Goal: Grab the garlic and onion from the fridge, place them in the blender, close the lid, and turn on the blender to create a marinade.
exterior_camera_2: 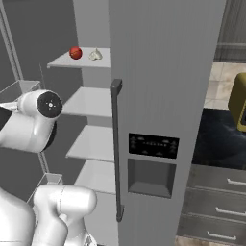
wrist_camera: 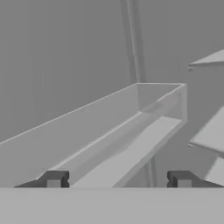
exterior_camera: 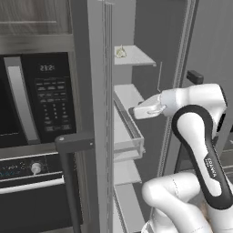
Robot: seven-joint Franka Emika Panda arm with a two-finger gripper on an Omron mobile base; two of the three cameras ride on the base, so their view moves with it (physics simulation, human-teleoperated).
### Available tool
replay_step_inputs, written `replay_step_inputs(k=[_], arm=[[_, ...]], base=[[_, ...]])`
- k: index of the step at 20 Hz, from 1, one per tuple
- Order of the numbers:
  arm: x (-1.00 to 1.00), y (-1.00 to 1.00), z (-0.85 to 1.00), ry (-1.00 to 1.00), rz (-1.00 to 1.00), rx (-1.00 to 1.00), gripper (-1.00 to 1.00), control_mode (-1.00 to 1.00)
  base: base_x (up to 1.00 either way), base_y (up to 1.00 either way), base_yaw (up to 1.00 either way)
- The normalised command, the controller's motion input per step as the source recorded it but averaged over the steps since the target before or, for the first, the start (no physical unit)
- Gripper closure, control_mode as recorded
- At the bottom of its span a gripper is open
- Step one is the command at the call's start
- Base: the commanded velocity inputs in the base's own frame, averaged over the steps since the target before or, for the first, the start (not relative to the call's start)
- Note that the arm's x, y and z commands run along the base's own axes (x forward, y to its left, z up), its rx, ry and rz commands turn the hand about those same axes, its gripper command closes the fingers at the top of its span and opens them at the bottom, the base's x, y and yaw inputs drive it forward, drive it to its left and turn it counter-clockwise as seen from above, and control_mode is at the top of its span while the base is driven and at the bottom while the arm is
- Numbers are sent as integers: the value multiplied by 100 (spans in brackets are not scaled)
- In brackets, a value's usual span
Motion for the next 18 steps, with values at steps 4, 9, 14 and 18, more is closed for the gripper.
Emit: replay_step_inputs(k=[4,9,14,18], arm=[[-11,83,-8,2,7,0,-100,-100],[-13,5,1,1,4,3,-100,-100],[18,-84,74,0,-16,3,-100,-100],[97,1,86,-1,-21,0,-100,-100]], base=[[0,0,0],[0,0,0],[0,0,0],[0,0,0]])
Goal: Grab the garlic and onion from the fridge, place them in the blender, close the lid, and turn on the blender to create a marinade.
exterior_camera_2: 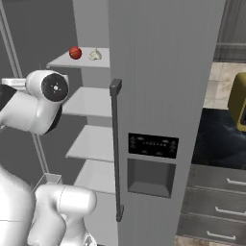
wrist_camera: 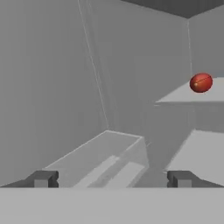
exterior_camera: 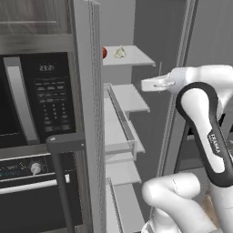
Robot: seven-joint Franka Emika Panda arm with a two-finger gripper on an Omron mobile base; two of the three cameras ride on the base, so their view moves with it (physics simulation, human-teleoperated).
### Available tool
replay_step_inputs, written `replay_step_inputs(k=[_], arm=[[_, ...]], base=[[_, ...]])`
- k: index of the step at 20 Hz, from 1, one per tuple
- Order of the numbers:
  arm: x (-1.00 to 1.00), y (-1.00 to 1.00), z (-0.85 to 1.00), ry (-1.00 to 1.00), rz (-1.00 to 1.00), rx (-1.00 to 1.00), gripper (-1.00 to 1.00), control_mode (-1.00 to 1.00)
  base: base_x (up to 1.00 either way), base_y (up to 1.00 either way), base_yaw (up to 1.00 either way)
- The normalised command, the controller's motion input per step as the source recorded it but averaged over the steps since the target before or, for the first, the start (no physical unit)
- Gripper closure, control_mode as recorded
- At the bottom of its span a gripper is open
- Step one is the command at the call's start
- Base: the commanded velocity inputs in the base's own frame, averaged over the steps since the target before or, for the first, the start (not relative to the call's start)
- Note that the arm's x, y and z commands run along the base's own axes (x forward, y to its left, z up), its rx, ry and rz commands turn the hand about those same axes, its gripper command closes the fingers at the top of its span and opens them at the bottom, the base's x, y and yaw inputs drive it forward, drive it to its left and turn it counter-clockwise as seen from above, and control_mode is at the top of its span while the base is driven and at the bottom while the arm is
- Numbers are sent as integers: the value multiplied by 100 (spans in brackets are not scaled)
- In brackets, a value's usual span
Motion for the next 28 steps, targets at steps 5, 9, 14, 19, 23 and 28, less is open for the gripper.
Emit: replay_step_inputs(k=[5,9,14,19,23,28], arm=[[98,1,32,10,-27,-2,-100,-100],[92,1,-7,15,-8,-2,-100,-100],[85,11,2,4,-3,-5,-100,-100],[73,49,0,14,-13,-13,-100,-100],[54,21,-1,6,-12,-15,-100,-100],[47,-9,-1,3,-2,-8,-100,-100]], base=[[0,0,0],[0,0,0],[0,0,0],[0,0,0],[0,0,0],[0,0,0]])
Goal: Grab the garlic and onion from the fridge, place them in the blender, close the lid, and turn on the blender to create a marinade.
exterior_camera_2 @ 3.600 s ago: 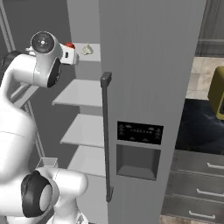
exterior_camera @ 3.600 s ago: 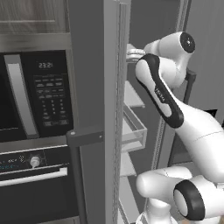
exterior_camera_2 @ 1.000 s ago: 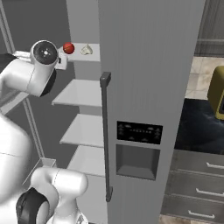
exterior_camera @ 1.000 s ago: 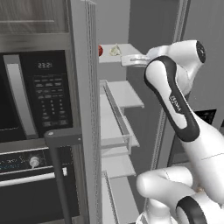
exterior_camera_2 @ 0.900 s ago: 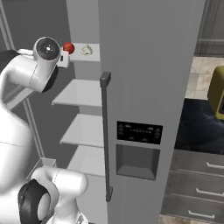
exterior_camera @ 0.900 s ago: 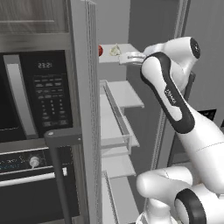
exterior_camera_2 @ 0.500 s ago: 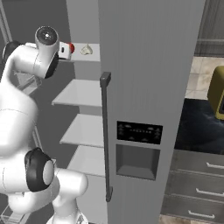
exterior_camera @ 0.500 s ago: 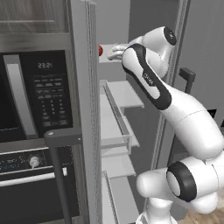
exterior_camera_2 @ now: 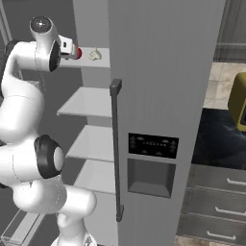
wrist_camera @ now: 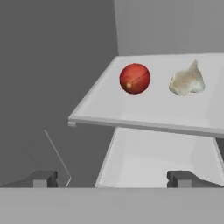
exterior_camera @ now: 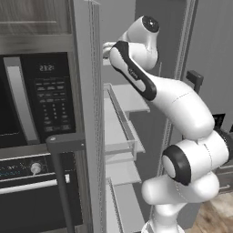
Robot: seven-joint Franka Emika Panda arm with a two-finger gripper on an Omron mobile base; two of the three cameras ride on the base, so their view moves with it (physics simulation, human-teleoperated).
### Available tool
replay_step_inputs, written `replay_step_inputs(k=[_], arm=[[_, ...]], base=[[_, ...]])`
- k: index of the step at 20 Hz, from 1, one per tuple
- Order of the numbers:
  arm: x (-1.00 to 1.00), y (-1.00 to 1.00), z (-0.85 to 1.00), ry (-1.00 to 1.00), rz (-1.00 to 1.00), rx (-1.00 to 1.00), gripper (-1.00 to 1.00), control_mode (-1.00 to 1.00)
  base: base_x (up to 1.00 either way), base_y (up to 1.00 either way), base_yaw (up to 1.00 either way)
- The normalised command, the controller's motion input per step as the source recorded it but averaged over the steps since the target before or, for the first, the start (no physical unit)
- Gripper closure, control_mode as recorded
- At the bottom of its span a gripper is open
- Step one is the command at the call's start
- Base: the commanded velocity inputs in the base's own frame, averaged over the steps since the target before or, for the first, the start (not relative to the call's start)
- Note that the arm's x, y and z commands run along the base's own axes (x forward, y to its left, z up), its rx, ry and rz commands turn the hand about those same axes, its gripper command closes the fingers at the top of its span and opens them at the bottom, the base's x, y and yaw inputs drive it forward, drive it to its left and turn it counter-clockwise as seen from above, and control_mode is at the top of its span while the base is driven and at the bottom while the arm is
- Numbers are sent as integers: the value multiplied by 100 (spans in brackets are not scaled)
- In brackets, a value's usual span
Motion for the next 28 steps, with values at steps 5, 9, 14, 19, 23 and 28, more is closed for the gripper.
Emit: replay_step_inputs(k=[5,9,14,19,23,28], arm=[[56,-7,-16,3,0,-3,-100,-100],[55,-10,-22,1,0,0,-100,-100],[59,2,-2,0,0,0,-100,-100],[56,8,0,4,0,-1,-100,-100],[37,28,-3,3,0,-4,-100,-100],[42,31,0,3,-1,-3,-100,-100]], base=[[0,0,0],[0,0,0],[0,0,0],[0,0,0],[0,0,0],[0,0,0]])
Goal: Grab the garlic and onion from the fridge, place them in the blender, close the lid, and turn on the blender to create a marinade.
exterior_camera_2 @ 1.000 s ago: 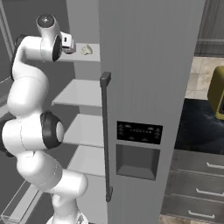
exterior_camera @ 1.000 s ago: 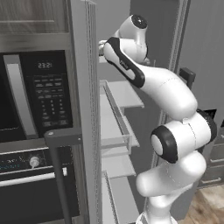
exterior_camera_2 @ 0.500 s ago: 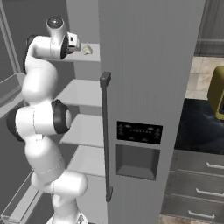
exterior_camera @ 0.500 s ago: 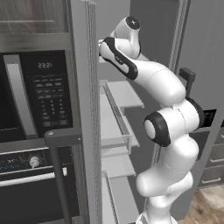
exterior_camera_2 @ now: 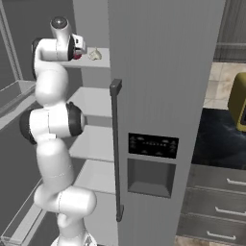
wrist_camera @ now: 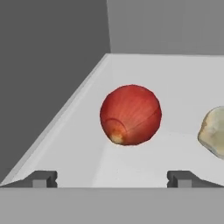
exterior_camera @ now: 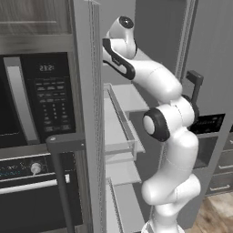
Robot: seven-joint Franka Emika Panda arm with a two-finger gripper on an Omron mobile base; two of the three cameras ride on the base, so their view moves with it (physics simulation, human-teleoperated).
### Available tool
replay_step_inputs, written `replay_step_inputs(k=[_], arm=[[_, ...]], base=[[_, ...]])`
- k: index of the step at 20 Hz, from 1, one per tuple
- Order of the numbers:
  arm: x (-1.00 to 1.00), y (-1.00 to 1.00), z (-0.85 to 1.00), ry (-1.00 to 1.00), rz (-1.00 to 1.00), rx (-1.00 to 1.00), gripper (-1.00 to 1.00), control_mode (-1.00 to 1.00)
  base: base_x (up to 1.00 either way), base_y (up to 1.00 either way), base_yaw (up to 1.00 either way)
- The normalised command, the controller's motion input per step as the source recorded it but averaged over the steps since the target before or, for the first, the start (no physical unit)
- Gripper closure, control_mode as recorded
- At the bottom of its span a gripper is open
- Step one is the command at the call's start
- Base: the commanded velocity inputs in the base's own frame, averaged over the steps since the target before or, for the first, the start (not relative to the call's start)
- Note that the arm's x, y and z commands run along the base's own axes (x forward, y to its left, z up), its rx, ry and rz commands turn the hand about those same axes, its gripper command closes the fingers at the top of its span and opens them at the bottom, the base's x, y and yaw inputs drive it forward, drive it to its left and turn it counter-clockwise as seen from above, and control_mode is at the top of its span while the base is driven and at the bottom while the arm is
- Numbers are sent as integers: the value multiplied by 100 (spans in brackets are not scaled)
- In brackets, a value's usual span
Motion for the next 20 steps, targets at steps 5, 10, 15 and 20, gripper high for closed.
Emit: replay_step_inputs(k=[5,10,15,20], arm=[[23,1,-13,0,-1,0,-100,-100],[31,-15,-22,0,-2,0,-100,-100],[45,-6,-19,0,-4,0,-100,-100],[52,3,-2,0,-5,0,-100,-100]], base=[[0,0,0],[0,0,0],[0,0,0],[0,0,0]])
